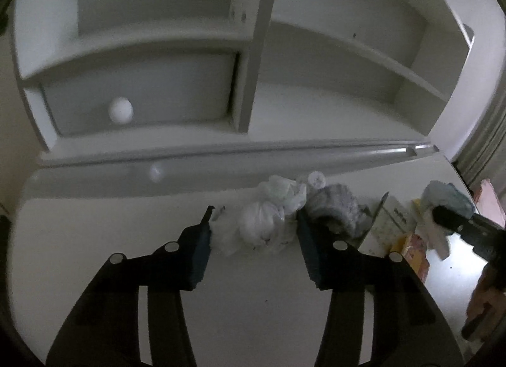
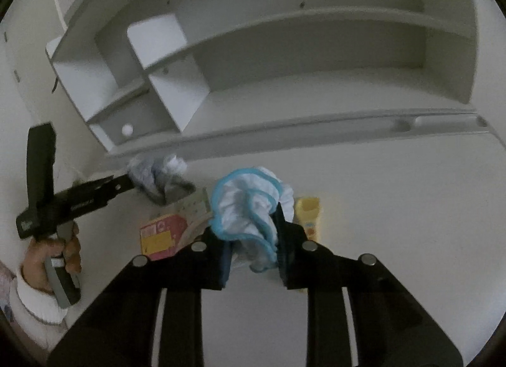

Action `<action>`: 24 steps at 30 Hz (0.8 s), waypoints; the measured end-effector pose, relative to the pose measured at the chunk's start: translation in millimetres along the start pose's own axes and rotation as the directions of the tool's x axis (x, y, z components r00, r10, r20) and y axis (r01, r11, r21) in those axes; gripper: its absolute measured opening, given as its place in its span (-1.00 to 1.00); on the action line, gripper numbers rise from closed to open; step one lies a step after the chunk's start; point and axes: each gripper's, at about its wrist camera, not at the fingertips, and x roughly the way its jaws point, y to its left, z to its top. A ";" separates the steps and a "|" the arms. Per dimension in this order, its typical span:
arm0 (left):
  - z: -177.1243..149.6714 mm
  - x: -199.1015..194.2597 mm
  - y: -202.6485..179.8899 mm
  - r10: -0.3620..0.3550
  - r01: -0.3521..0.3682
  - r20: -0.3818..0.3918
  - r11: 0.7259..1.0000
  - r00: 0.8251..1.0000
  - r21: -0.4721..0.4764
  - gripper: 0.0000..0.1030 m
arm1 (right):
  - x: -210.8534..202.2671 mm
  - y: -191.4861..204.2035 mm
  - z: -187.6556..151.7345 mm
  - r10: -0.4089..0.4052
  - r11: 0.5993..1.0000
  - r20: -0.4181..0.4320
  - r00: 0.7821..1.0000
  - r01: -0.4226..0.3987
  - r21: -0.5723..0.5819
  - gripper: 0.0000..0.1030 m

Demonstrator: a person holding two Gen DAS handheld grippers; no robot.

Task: Collect trash
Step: 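Grasp the white plastic bag with the left tool while the right tool grasps the blue-trimmed cloth, then carry the plastic bag and cloth over the bin and open both tools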

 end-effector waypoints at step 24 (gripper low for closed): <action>10.3 -27.9 48.6 0.146 -0.137 0.069 0.983 0.987 -0.118 -0.05 | -32.8 -49.4 -22.1 -0.219 0.974 0.020 0.975 0.217 0.066 -0.55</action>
